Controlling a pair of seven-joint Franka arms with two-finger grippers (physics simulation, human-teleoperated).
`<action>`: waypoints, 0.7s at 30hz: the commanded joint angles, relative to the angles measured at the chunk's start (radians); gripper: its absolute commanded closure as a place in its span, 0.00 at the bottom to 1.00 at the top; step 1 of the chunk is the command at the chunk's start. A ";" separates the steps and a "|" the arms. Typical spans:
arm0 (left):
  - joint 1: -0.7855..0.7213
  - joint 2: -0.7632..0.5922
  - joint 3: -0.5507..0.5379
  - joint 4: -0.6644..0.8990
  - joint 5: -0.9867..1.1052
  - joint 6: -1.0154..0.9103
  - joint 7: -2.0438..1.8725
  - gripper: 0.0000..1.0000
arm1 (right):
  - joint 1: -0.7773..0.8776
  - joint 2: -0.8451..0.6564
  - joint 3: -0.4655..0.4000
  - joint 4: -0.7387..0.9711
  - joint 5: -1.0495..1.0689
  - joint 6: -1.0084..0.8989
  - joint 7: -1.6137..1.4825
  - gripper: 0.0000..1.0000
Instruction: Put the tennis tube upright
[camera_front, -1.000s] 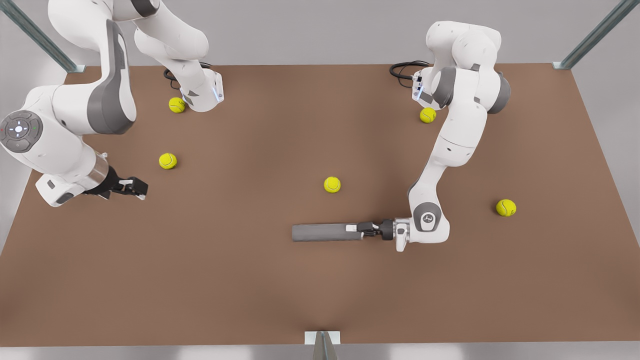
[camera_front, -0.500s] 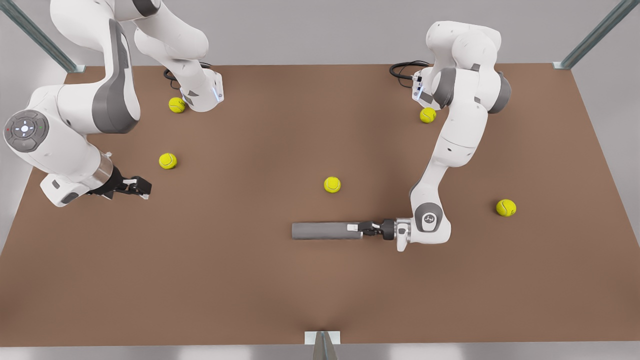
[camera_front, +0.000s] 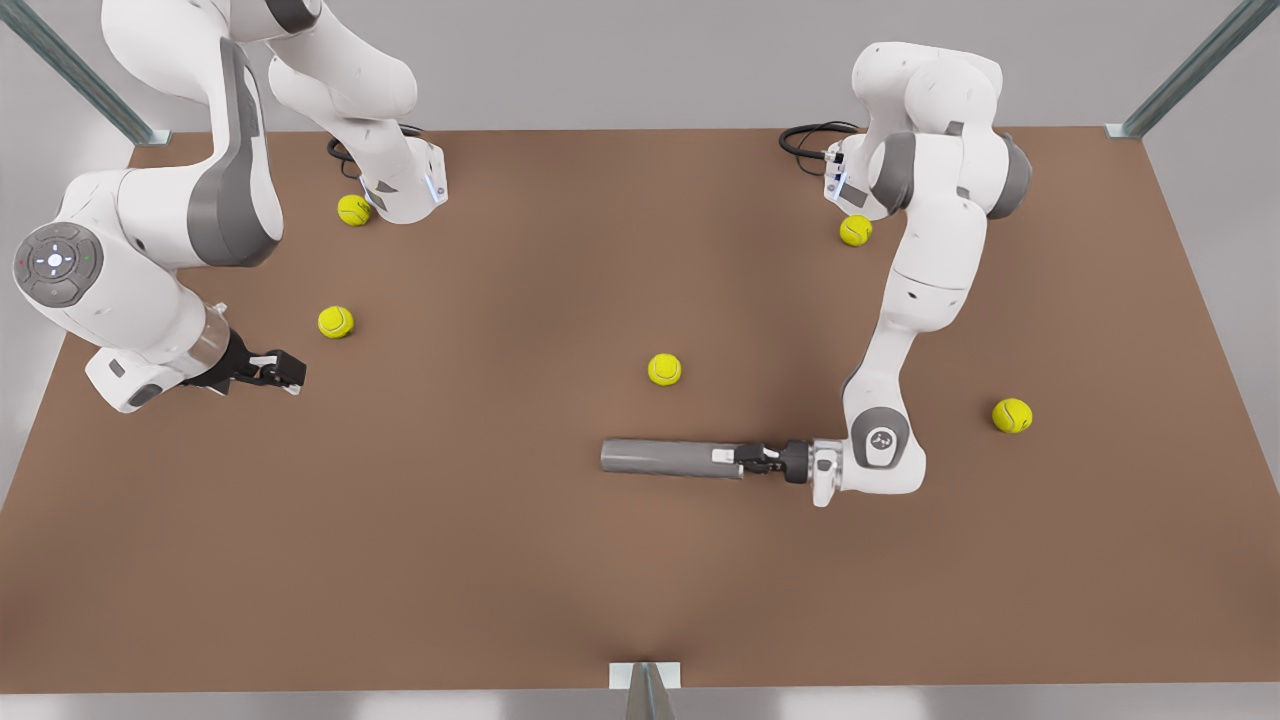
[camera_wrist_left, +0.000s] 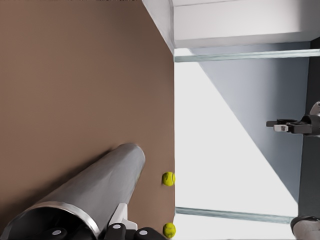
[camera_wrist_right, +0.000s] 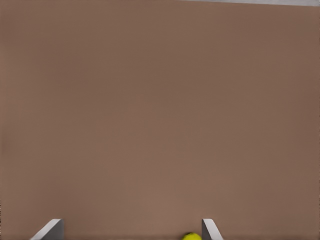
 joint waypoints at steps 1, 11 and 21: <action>-0.001 -0.002 0.002 0.000 -0.013 -0.002 -0.003 0.79 | 0.001 0.000 0.000 0.000 -0.002 0.000 0.000 0.00; -0.001 -0.076 0.060 0.000 0.048 -0.002 -0.061 0.79 | -0.004 0.000 -0.001 0.000 -0.011 0.003 0.002 0.00; -0.008 -0.166 0.140 0.000 0.191 0.001 -0.136 0.79 | -0.001 0.001 -0.001 0.002 -0.008 0.003 0.000 0.00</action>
